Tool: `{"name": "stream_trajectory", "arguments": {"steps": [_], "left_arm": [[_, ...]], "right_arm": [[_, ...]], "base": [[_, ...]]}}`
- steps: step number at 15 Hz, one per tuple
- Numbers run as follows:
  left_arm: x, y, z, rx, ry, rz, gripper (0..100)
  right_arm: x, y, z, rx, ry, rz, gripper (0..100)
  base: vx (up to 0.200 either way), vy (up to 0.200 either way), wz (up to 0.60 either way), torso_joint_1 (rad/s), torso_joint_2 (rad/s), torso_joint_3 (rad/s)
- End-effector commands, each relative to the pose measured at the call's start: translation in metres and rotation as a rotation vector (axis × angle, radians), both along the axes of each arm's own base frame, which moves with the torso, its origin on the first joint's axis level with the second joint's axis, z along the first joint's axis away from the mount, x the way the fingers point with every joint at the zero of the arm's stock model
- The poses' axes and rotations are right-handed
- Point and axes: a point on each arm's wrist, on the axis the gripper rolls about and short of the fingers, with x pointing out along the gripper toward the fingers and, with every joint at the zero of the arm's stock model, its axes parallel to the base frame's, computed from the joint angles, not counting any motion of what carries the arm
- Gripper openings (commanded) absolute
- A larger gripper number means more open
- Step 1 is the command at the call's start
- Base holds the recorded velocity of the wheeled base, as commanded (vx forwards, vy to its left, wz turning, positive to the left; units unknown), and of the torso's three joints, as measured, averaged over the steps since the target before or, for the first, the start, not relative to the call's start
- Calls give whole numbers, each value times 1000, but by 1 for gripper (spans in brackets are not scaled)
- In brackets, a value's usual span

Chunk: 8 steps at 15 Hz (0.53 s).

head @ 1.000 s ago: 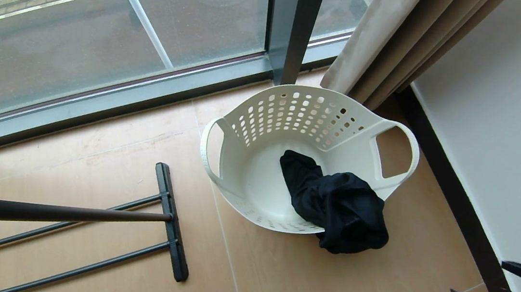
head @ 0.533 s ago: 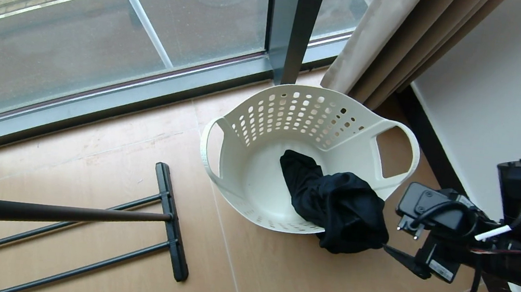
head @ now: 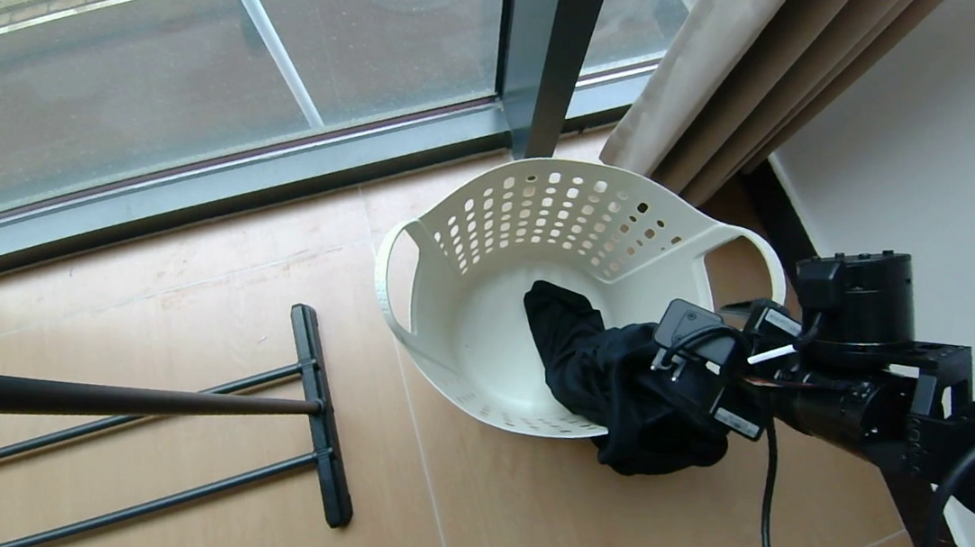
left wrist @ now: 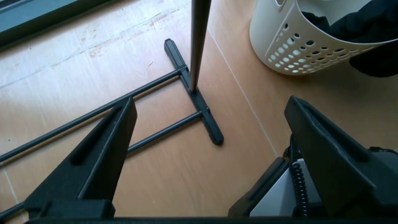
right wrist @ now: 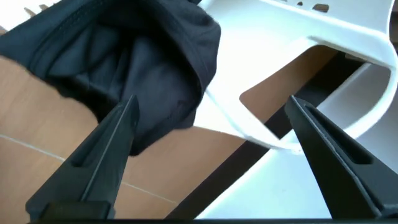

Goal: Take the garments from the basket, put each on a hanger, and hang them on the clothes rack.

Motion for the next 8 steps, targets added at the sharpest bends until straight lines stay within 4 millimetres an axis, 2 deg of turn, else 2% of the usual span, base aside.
{"name": "stream_trajectory", "arguments": {"steps": [1,8], "left_arm": [[0,0,0,0,0,0,100],[0,0,0,0,0,0,100]], "right_arm": [[15,6,-13,-3,6,-3,100],[32,2,-11,6,-11,-35,100]], "base": [[0,0,0,0,0,0],[0,0,0,0,0,0]]}}
